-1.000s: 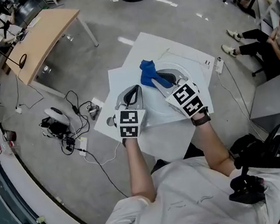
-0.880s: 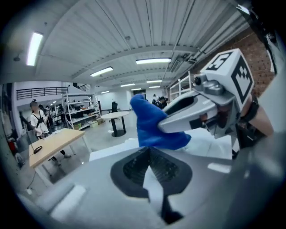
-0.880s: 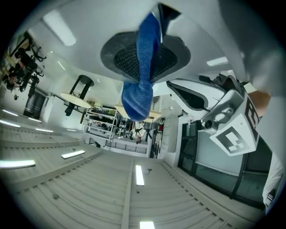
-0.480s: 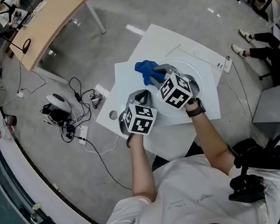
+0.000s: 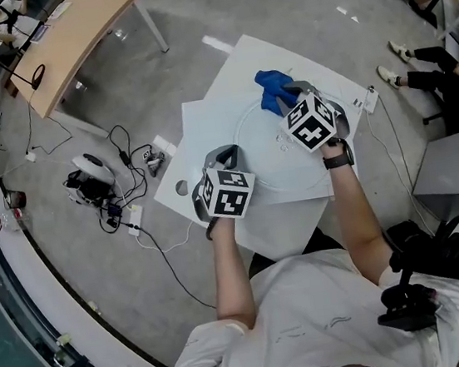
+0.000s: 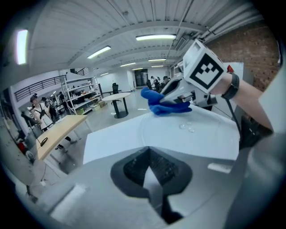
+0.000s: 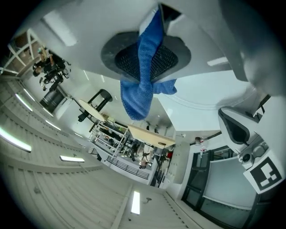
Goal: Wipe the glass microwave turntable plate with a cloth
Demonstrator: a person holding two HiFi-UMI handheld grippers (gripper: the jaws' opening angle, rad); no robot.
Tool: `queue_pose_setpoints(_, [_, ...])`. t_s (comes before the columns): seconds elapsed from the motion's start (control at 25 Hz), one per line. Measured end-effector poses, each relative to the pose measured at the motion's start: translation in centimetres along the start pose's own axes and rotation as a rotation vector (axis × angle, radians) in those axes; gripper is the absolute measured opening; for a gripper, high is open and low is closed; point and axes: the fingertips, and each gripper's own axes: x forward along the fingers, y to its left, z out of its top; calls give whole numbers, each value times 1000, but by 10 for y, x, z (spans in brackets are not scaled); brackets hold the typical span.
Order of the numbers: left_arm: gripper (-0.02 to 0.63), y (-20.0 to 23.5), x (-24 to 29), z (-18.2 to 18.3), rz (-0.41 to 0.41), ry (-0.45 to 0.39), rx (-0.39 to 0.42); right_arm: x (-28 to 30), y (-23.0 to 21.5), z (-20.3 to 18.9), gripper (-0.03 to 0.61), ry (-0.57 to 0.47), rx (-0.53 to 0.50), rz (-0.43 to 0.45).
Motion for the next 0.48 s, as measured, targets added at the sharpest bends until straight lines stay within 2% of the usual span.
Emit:
queue_pose_setpoints(0.28, [0,5,9,-2,2,2,-14,-31,-32,-58,61,71,76,-70])
queue_pose_setpoints(0.48, [0,5,14,0,6,9,-4,-65,-27,-92,61,113,96,-74])
